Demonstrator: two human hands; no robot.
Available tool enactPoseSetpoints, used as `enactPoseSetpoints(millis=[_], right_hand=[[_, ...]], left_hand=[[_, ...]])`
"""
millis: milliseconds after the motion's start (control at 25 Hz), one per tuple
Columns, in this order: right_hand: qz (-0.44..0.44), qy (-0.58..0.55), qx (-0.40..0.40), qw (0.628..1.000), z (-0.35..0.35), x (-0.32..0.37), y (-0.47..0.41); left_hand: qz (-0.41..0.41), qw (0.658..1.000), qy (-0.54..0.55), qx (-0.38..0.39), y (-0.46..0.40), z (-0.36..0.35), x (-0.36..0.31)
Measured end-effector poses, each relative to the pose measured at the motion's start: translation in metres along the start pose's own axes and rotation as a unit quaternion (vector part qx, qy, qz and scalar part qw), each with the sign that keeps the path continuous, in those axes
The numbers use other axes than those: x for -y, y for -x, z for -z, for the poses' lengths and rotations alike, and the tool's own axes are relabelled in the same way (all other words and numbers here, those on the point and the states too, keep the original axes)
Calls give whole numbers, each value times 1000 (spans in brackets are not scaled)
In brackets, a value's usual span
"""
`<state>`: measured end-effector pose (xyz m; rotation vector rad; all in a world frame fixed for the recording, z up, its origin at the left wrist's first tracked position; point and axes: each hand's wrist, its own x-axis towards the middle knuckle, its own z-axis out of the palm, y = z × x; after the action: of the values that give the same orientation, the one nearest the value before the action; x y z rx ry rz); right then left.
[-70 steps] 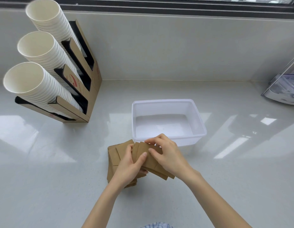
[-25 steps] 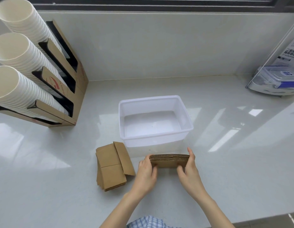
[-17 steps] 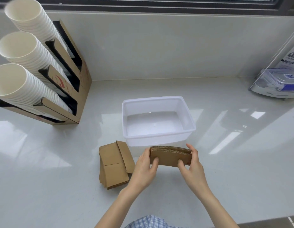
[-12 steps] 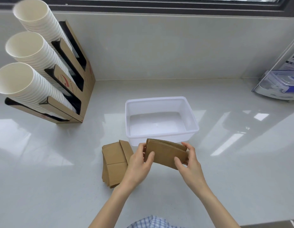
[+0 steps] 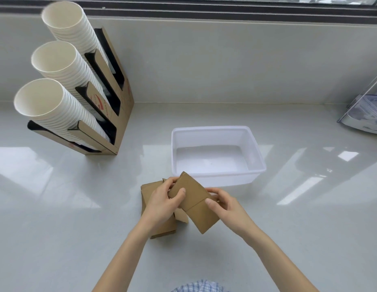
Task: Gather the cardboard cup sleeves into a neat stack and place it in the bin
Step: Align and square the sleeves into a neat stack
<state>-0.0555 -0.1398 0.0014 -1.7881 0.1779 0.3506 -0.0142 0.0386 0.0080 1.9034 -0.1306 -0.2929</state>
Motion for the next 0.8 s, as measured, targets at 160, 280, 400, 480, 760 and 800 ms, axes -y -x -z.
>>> enactPoseSetpoints(millis=[160, 280, 400, 480, 760, 800], right_hand=[[-62, -18, 41, 997, -14, 0, -7], [-109, -27, 48, 993, -21, -4, -11], [-147, -40, 40, 988, -28, -8, -16], [-164, -32, 38, 985, -31, -8, -21], [-189, -22, 53, 980, -45, 1, -31], [-189, -16, 57, 980, -48, 2, -33]], left_hand=[[31, 999, -28, -6, -2, 6, 2], [38, 994, -41, -94, -3, 14, 9], [66, 979, -59, -186, -1, 25, 16], [96, 969, -80, -211, 0, 28, 22], [252, 959, -36, -127, 10, 28, 32], [259, 959, -30, -112, 11, 28, 33]])
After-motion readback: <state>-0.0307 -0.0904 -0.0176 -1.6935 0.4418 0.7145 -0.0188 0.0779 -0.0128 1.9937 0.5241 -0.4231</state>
